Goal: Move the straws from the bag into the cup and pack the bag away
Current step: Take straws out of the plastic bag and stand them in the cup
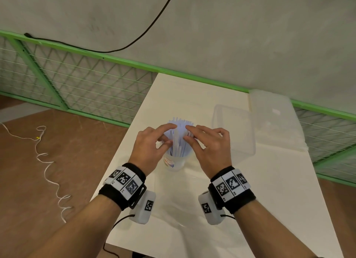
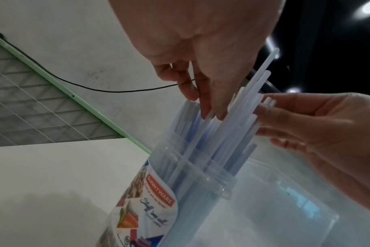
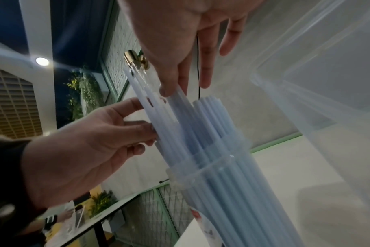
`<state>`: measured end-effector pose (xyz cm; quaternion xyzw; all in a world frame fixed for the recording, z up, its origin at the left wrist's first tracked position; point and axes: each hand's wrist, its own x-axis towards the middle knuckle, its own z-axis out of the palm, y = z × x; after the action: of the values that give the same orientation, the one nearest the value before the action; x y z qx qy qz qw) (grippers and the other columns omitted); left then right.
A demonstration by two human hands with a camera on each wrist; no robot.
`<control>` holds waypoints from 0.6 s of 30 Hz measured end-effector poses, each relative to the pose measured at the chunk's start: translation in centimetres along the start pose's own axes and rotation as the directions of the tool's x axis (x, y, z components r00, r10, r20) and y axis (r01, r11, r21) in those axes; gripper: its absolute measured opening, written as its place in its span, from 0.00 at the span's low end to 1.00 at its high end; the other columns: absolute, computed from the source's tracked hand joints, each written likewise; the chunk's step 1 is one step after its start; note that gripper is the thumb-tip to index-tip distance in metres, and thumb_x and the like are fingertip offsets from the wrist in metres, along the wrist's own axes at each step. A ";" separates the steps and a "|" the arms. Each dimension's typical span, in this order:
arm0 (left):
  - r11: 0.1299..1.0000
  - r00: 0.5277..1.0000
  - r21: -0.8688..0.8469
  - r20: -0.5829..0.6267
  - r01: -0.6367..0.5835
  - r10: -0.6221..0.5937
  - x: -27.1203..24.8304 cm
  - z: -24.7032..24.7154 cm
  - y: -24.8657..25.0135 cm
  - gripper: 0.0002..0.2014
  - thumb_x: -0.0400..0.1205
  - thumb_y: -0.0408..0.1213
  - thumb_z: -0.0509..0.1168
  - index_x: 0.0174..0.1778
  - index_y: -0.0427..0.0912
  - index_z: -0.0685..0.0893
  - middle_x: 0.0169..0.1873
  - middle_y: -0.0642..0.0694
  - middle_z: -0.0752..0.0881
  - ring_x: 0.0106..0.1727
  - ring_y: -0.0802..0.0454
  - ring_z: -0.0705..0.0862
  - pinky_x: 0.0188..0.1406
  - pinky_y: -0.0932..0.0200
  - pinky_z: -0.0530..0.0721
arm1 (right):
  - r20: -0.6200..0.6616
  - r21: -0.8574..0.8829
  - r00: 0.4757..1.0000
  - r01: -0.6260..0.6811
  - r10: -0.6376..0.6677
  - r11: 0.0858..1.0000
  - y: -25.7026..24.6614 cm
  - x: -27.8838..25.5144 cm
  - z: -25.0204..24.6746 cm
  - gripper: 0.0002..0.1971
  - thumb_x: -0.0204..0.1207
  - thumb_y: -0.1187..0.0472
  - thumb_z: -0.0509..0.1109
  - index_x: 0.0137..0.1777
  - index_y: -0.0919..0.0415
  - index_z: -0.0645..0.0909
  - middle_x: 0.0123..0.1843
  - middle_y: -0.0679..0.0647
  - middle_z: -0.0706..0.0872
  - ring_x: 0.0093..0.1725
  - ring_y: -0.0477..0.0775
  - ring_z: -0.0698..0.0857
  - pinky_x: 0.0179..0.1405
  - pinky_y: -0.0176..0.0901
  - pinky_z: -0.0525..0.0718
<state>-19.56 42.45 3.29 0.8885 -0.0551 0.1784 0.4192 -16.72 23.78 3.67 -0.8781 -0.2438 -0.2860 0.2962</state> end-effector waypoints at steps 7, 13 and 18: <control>0.985 0.988 0.090 -0.017 -0.149 0.151 0.1 0.1 0.5 0.12 0.81 0.46 0.61 0.60 0.62 0.76 0.38 0.62 0.84 0.43 0.52 0.82 0.50 0.51 0.74 | 0.000 -0.030 0.999 0.053 -0.053 0.998 -0.1 -0.1 0.3 0.11 0.81 0.51 0.68 0.55 0.51 0.90 0.41 0.44 0.93 0.57 0.47 0.88 0.57 0.54 0.71; 0.984 0.982 0.051 -0.066 -0.173 0.177 0.6 0.6 0.5 0.07 0.79 0.45 0.61 0.52 0.58 0.79 0.42 0.59 0.87 0.44 0.57 0.79 0.50 0.56 0.71 | 0.030 0.117 0.986 -0.167 0.165 0.979 -0.5 0.3 -0.1 0.11 0.79 0.46 0.70 0.56 0.45 0.89 0.42 0.39 0.90 0.45 0.38 0.87 0.57 0.53 0.67; 0.982 0.979 0.038 -0.074 -0.188 0.190 1.0 0.7 0.8 0.08 0.77 0.42 0.62 0.50 0.54 0.82 0.38 0.55 0.88 0.41 0.59 0.78 0.50 0.55 0.72 | 0.015 0.005 0.994 -0.110 0.110 0.994 -0.2 -0.8 0.3 0.11 0.78 0.46 0.70 0.57 0.42 0.88 0.38 0.39 0.88 0.46 0.42 0.86 0.50 0.53 0.63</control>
<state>-18.68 41.48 3.83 0.8779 -0.1203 0.2524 0.3886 -17.31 23.95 3.01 -0.8914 -0.1979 -0.2620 0.3124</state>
